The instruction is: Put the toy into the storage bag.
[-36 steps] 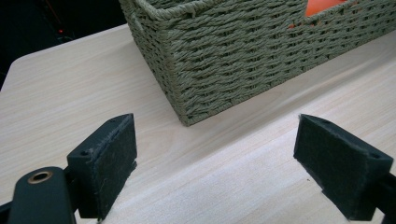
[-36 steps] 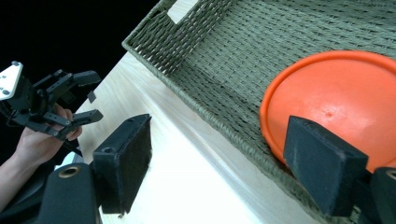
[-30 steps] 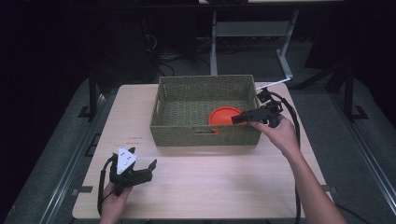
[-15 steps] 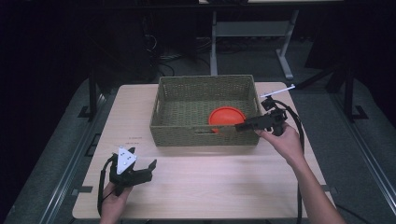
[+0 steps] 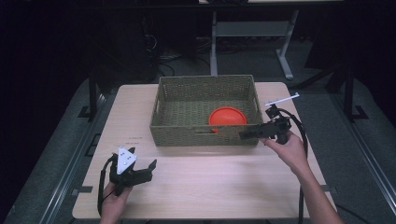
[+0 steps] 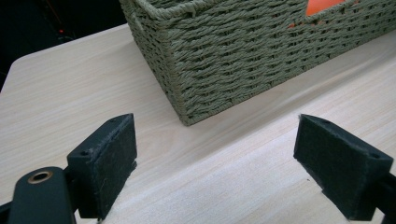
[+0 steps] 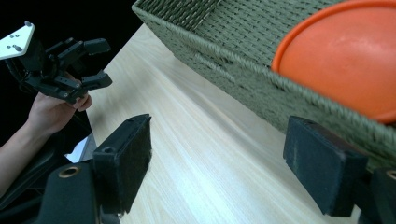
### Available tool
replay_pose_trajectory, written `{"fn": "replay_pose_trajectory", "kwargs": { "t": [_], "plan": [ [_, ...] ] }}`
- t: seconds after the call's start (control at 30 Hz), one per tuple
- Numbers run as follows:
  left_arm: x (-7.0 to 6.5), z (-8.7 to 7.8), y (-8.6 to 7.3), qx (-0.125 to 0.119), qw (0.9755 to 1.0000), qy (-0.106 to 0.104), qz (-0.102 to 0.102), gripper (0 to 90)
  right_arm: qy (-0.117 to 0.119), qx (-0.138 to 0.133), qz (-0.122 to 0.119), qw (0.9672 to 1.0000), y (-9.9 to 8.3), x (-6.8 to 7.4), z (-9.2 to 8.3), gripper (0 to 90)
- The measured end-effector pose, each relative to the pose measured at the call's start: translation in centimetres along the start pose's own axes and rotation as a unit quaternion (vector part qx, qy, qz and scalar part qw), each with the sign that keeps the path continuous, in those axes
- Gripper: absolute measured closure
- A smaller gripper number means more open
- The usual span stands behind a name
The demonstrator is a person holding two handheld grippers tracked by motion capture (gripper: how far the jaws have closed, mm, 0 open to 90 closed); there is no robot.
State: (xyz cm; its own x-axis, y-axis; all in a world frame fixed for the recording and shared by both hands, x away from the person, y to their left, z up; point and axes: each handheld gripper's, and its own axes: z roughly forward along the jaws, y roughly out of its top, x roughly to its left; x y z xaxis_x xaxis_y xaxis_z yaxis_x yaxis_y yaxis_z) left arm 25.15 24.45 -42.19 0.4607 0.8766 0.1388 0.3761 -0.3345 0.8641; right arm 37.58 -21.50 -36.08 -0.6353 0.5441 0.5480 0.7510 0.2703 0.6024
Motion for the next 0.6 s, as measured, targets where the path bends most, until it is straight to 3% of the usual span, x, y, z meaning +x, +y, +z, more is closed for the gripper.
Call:
{"fn": "replay_pose_trajectory", "kwargs": {
  "t": [0.6],
  "plan": [
    [0.0, 0.1, 0.0, -0.002, 1.0000, 0.000, 0.002, 12.8, 0.017, -0.004, 0.026, 0.9995, -3.8, -1.6, -0.3, 22.8]
  ]
}}
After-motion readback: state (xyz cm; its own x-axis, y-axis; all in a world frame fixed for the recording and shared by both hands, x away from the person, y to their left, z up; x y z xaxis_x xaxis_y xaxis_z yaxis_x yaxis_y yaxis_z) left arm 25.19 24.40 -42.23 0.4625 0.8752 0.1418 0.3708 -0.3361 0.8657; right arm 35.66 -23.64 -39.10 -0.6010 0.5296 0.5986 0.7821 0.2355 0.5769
